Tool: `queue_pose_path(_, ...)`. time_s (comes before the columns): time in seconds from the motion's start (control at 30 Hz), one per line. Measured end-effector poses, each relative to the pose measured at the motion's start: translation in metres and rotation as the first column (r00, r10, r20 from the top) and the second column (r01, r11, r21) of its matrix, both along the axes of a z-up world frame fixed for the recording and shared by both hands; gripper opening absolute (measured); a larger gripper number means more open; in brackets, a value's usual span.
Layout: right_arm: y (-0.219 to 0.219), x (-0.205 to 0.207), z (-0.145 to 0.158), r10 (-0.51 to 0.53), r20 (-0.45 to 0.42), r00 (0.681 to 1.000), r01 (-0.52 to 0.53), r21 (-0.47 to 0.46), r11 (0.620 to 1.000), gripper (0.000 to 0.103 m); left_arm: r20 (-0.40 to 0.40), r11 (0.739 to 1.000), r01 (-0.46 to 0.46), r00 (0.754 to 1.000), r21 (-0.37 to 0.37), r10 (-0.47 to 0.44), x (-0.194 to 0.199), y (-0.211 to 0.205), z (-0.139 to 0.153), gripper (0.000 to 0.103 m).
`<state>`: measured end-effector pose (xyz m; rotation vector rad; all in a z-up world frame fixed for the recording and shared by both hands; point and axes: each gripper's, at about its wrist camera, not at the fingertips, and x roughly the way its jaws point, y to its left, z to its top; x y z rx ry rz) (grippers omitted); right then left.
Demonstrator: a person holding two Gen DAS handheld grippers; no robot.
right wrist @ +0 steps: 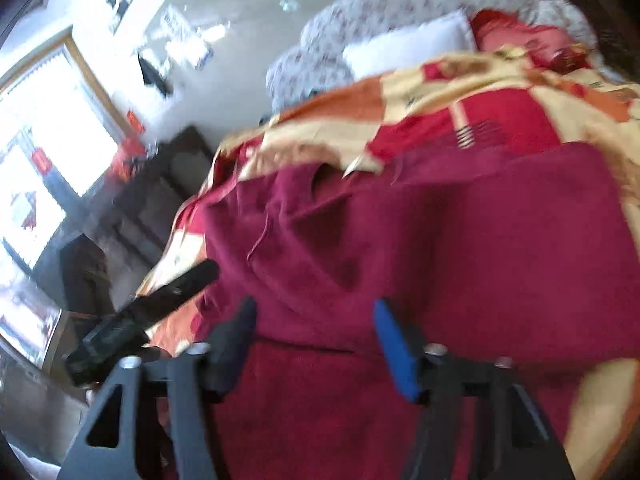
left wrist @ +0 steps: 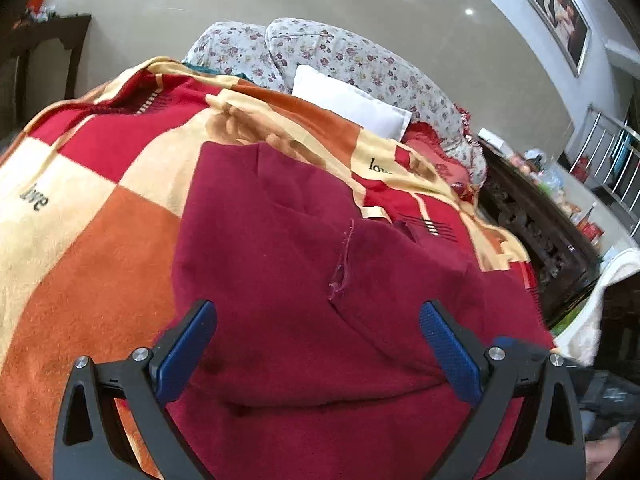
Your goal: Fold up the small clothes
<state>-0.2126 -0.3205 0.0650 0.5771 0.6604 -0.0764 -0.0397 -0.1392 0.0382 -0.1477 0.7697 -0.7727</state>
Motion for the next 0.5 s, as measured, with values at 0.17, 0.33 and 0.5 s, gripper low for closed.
queue_pose_path(0.17, -0.011, -0.024, 0.005, 0.005, 0.01, 1.0, -0.006, 0.022, 1.0, 0.07, -0.039, 0.999, 0.021, 0.999, 0.038, -0.019, 0.0, -0.023, -0.006, 0.101)
queue_pose_path(0.33, -0.015, -0.042, 0.006, -0.001, 0.048, 0.999, -0.003, 0.08, 0.997, 0.071, -0.022, 0.994, 0.017, 1.0, 0.109, -0.015, -0.002, -0.047, -0.008, 0.084)
queue_pose_path(0.5, -0.023, -0.059, 0.005, -0.03, 0.055, 0.998, 0.024, 0.1, 0.995, 0.072, 0.026, 0.978, -0.007, 1.0, 0.21, 0.002, -0.002, -0.069, -0.01, 0.031)
